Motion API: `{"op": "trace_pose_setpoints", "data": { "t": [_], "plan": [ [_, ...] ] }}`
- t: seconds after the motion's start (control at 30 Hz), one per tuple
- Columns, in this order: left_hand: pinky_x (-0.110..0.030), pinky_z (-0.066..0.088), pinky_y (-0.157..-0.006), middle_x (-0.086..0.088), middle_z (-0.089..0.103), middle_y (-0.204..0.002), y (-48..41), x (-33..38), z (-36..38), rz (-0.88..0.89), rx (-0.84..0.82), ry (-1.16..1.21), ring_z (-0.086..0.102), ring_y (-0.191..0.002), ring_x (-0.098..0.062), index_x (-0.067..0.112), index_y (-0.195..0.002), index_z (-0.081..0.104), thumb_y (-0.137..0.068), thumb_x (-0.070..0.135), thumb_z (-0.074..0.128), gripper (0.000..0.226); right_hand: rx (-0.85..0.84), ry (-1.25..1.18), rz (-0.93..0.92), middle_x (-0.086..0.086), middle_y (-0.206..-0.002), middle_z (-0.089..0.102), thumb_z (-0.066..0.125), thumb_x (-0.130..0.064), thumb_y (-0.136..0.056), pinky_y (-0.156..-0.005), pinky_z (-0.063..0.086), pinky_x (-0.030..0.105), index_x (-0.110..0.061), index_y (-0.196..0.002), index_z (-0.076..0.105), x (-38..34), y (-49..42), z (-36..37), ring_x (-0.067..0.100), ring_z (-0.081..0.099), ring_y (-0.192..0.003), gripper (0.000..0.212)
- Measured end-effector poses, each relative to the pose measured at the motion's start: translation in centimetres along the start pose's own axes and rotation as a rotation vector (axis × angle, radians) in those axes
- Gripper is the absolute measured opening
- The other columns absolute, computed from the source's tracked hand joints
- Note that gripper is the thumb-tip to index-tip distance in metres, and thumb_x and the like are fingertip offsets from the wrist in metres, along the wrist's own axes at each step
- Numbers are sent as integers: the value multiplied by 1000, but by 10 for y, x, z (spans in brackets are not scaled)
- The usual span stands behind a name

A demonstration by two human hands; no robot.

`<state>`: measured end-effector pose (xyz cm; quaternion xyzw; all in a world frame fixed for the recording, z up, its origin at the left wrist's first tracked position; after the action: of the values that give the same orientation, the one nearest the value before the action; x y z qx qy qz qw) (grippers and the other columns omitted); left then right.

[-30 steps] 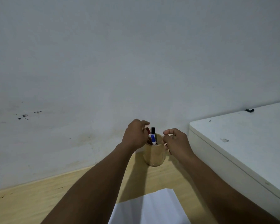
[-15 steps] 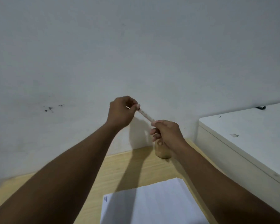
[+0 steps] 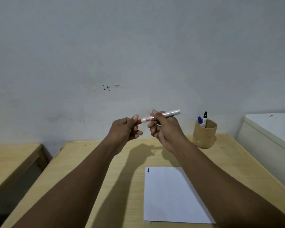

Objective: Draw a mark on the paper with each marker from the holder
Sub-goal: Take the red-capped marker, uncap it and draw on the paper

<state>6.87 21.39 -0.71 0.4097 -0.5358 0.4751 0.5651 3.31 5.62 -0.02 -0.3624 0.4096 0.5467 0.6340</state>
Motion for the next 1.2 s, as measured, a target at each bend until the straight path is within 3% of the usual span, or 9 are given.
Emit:
{"op": "trace_pose_setpoints", "data": {
  "t": [0.1,0.27,0.37,0.47,0.63,0.73,0.9,1.03,1.2],
  "plan": [
    [-26,57,-59,0,63,-62,8,-27,-33,-51,86,58,67,-58,-19,3,-82,62,-97,28,67,30,-40,114,-70,11,-62,64,56,-13,-100,-44,36,26,-6,-91,61,-11,3,-10,17,51,-43,12],
    [-28,52,-63,-1,80,-80,17,-67,-59,13,35,-648,69,-62,-13,12,-74,64,-87,20,77,20,-59,285,13,16,-78,75,51,-12,-99,-51,53,30,-3,-105,71,2,10,-44,29,76,-67,23],
    [-22,46,-63,10,73,-67,23,-87,-45,39,-2,-862,65,-65,0,23,-68,63,-78,21,67,11,-5,342,28,16,-73,73,66,-9,-93,-44,49,26,-6,-86,69,33,18,-56,22,71,-56,8],
    [-24,44,-61,13,70,-68,23,-97,-33,58,-37,-961,64,-67,-1,29,-68,59,-74,34,66,11,68,338,42,17,-66,69,70,-8,-90,-41,39,23,-6,-78,66,69,27,-67,21,63,-47,13],
    [-31,54,-66,9,72,-72,30,-105,-33,97,25,-922,67,-70,-8,28,-78,65,-76,38,74,14,110,280,108,25,-72,64,55,-4,-94,-51,34,28,9,-92,65,103,42,-78,33,59,-62,17],
    [-33,55,-68,10,69,-71,36,-107,-33,172,40,-924,66,-78,-10,33,-87,66,-72,46,73,21,106,349,73,25,-70,67,69,-9,-91,-48,35,28,10,-87,64,105,43,-78,31,61,-57,20],
    [-28,50,-75,15,69,-78,39,-105,-30,238,38,-969,57,-89,-4,34,-101,67,-73,50,74,33,78,497,-8,27,-70,73,81,-13,-81,-43,40,25,6,-79,65,102,46,-72,23,61,-49,24],
    [-30,51,-77,15,70,-80,40,-105,-29,236,38,-980,57,-89,-5,33,-101,68,-74,51,73,33,51,574,-37,10,-59,70,82,-16,-79,-45,43,24,-7,-68,68,104,47,-70,22,63,-51,20],
    [-31,51,-77,16,69,-81,40,-105,-29,234,44,-990,58,-89,-6,32,-101,69,-74,51,73,33,32,584,-39,10,-60,69,81,-15,-73,-55,51,35,-9,-63,67,111,45,-68,23,62,-54,19]
  ]
}}
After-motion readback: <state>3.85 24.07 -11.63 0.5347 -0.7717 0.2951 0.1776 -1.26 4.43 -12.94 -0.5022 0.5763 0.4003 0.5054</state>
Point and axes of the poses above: each hand's wrist, its own y-axis away from the middle knuckle, its own z-axis out of the palm, x = y × z, the point moved 10 cm from there along -y, towards the middle knuckle
